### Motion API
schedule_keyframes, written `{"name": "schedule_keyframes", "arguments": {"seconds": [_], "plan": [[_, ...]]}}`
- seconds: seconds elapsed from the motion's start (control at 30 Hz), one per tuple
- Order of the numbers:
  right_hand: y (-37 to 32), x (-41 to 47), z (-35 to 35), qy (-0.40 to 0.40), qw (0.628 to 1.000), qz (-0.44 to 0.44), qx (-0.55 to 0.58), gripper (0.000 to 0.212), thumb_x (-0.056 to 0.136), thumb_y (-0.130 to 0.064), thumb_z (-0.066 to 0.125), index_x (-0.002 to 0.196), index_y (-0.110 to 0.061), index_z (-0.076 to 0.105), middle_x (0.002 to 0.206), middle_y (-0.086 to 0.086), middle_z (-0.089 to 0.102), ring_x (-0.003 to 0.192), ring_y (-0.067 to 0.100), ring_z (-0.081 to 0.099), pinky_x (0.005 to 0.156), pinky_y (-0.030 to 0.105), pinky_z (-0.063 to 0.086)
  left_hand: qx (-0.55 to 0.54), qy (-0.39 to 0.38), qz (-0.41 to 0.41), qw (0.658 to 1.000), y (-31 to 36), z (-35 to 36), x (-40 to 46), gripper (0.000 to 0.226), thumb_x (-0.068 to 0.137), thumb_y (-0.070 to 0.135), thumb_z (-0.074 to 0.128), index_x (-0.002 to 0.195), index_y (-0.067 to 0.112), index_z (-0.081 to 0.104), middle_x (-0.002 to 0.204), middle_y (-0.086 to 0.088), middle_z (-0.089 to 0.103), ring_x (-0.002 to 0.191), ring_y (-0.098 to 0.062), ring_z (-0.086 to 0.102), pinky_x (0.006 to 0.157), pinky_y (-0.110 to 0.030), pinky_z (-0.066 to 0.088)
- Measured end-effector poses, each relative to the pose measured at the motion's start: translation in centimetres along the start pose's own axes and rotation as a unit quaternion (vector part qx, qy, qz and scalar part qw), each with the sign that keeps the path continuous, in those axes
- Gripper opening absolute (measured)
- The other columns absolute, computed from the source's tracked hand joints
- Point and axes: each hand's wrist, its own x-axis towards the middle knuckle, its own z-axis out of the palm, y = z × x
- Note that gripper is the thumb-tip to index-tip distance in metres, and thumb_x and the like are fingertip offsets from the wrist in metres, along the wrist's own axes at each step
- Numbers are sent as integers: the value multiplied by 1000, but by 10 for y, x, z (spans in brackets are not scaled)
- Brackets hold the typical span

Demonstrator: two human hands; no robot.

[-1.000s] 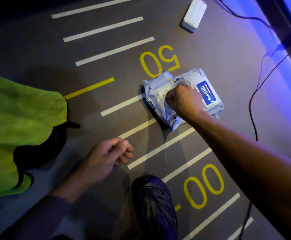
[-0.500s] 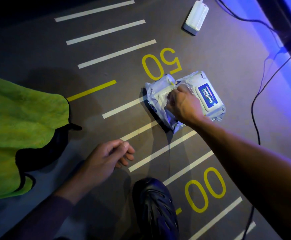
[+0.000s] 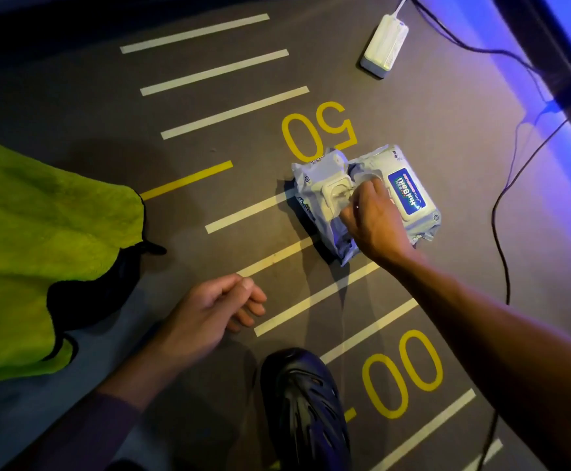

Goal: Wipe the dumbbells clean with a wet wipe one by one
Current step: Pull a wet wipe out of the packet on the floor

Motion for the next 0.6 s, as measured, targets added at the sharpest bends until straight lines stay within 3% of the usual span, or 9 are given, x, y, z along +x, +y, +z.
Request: {"name": "schedule_keyframes", "arguments": {"seconds": [0.1, 0.33, 0.47, 0.6], "plan": [[-1, -2, 1, 16, 999, 24, 18, 25, 102, -33, 56, 100, -12, 44, 103, 5, 46, 81, 14, 48, 59, 13, 32, 0, 3, 7, 1000, 1, 2, -2, 43, 92, 46, 49, 97, 11, 73, 90, -12, 74, 77, -15, 68, 68, -24, 53], [6, -5, 12, 14, 999, 32, 32, 27, 98, -38, 64, 103, -12, 58, 112, 4, 54, 92, 16, 55, 75, 27, 49, 2, 9, 4, 1000, 3, 7, -6, 45, 99, 47, 51, 99, 8, 73, 90, -11, 74, 76, -13, 68, 68, -23, 54], [0, 1, 13, 25, 993, 96, 70, 19, 100, -35, 63, 94, -17, 62, 101, -1, 57, 88, 20, 59, 64, 22, 40, -4, 7, -4, 1000, 3, 9, -5, 45, 95, 45, 49, 99, 7, 73, 91, -14, 74, 76, -14, 68, 67, -21, 53], [-2, -1, 8, 43, 995, 84, 41, 21, 103, -34, 57, 103, -14, 61, 111, 3, 62, 90, 16, 53, 73, 29, 43, -6, -1, -2, 1000, 3, 10, -3, 44, 90, 43, 47, 98, 8, 72, 90, -13, 74, 77, -15, 68, 67, -22, 53]]}}
